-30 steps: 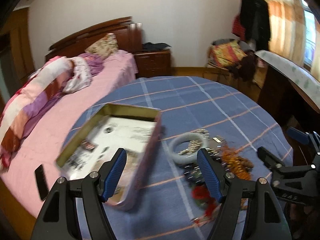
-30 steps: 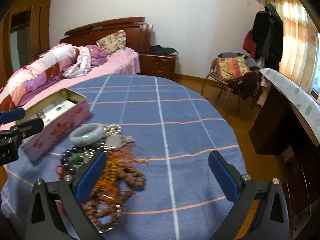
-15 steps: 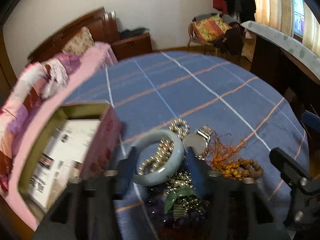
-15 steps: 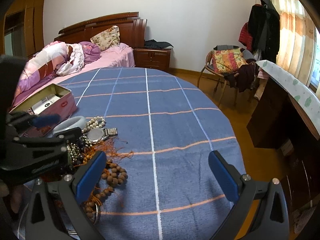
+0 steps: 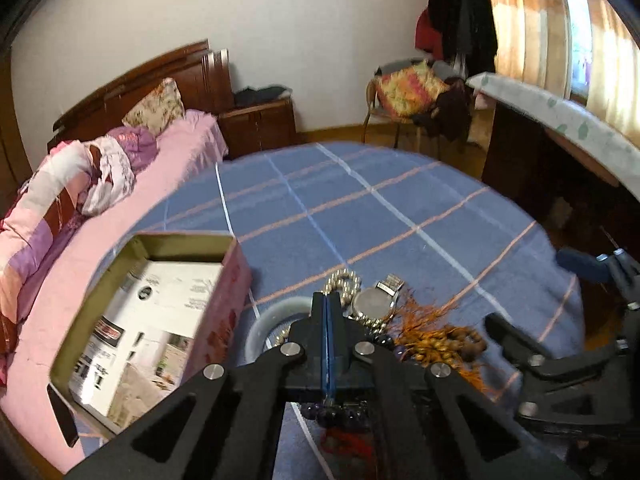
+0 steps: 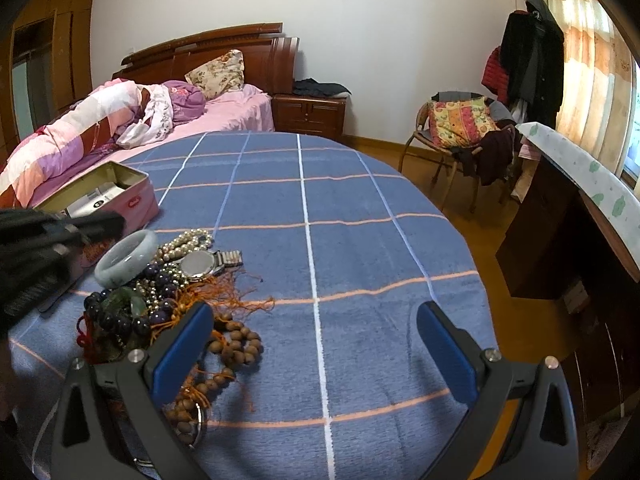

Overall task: Organize jewelry
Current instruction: 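Move the left tool into the jewelry pile and grasp the pale jade bangle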

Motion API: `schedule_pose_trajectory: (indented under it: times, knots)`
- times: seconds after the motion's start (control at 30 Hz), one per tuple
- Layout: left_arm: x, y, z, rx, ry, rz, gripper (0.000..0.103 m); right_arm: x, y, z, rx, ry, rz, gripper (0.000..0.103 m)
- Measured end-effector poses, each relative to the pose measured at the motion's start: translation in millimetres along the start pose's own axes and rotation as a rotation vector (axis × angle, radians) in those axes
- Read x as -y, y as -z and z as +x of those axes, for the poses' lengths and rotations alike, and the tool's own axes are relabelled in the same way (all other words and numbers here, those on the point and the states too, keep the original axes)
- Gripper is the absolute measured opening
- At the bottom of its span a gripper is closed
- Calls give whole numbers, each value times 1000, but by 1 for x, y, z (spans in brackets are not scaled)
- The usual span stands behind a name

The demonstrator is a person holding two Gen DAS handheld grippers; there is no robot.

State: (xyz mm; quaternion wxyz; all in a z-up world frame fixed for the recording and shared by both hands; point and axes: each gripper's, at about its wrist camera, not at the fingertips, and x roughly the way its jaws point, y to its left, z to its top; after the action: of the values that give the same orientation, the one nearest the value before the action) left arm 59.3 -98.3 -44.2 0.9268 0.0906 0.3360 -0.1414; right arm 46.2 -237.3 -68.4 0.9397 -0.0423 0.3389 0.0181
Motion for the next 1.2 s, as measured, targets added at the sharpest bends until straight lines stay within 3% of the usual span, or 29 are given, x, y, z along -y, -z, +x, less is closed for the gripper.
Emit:
schedule_pose_trajectory:
  times: [0.43, 0.5, 0.57, 0.63, 0.73, 0.83, 0.87, 1.03, 1.2]
  knots:
    - [-21, 8, -1, -12, 5, -45, 0, -10, 3, 1, -8, -8, -15, 103]
    - [-17, 8, 6, -42, 5, -31, 10, -11, 3, 2, -11, -8, -21, 103]
    - [-13, 10, 13, -56, 6, -21, 51, -13, 4, 2, -10, -9, -22, 103]
    - [-10, 13, 17, -41, 1, -16, 58, -13, 4, 2, -8, -10, -22, 103]
    - [-7, 14, 28, -69, 17, -4, 55, -13, 5, 2, -9, -10, -18, 103]
    - [-6, 14, 42, -112, 32, 9, 18, -14, 6, 3, -13, -10, -21, 103]
    - [-5, 15, 46, -123, 42, 11, 16, -15, 6, 3, -13, -10, -23, 103]
    - [-5, 14, 43, -107, 50, 20, 13, -15, 6, 3, -9, -5, -28, 103]
    - [-9, 12, 16, -50, 50, 2, 13, -14, 6, 3, -9, -5, -27, 103]
